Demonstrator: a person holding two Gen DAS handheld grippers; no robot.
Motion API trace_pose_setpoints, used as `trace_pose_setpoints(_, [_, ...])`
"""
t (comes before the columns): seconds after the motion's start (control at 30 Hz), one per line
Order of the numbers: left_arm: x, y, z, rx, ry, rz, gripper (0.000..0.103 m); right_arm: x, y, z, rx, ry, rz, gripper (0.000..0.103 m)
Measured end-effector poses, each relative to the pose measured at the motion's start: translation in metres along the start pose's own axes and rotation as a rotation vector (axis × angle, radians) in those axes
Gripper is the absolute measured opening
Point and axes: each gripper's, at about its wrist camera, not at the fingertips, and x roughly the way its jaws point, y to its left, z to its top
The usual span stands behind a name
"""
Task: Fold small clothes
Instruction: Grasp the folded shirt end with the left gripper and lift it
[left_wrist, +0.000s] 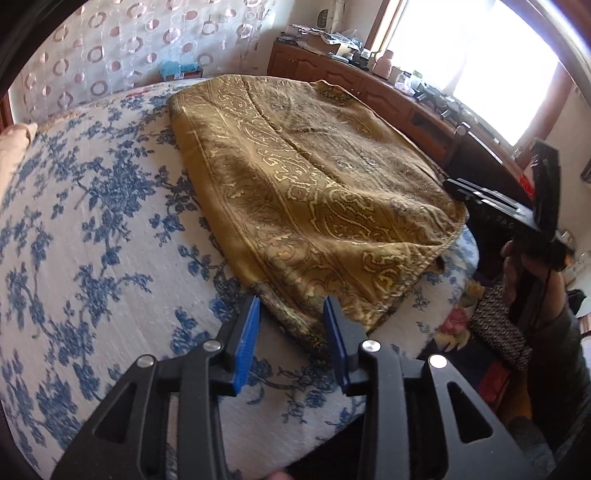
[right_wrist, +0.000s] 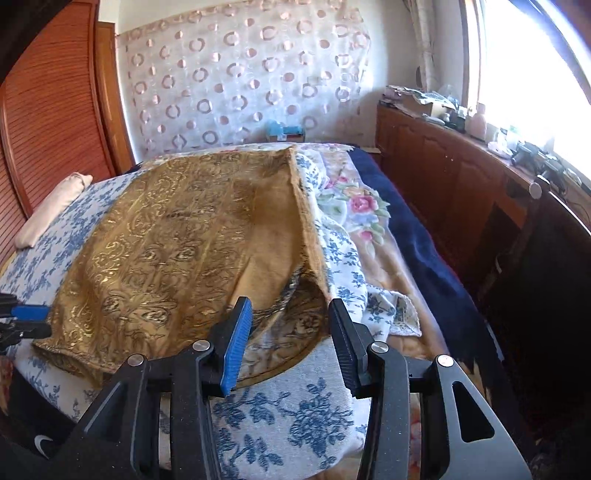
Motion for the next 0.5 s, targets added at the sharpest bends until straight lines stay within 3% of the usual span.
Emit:
trace_pose_setpoints(0.13, [-0.002, 0.000, -0.005, -0.042, 0.000, -0.054, 0.033, 0.009, -0.002, -0.006, -0.004, 0.037, 0.009, 0.044])
trace_pose_setpoints(0.37, [0.001, -0.004, -0.002, -0.033, -0.020, -0.062, 0.032, 0.011, -0.002, -0.009, -0.008, 0.050, 0.015, 0.044])
trace_pose_setpoints(0.4, [0.002, -0.005, -0.001, -0.026, -0.020, -0.067, 0.019, 0.011, -0.003, -0.009, -0.005, 0.053, 0.019, 0.044])
trace_pose_setpoints(0.47, [0.002, -0.004, 0.002, -0.021, -0.032, -0.073, 0.005, 0.011, -0.004, -0.008, -0.007, 0.050, 0.019, 0.044])
trace_pose_setpoints(0.5, [0.000, -0.004, 0.004, -0.015, -0.049, -0.086, 0.003, 0.011, -0.004, -0.008, -0.006, 0.049, 0.021, 0.044])
